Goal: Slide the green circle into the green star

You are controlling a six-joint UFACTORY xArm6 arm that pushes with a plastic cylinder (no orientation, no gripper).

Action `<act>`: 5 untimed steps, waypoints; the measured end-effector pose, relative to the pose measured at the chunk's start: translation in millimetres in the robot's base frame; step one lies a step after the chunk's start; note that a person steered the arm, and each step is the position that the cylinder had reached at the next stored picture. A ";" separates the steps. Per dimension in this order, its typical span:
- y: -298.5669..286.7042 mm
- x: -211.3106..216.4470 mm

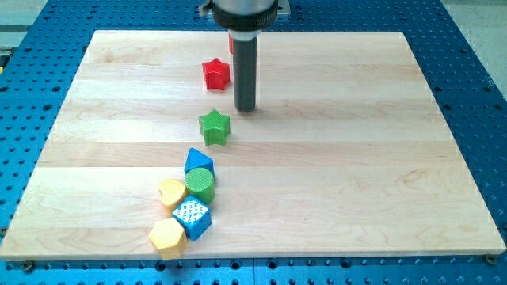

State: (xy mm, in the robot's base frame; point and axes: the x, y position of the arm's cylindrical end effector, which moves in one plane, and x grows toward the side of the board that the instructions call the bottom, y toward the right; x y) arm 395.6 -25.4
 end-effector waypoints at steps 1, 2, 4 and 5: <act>-42.7 -43.1; -39.8 -114.7; -9.7 -52.5; 49.3 4.8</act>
State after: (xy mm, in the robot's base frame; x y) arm 400.5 23.9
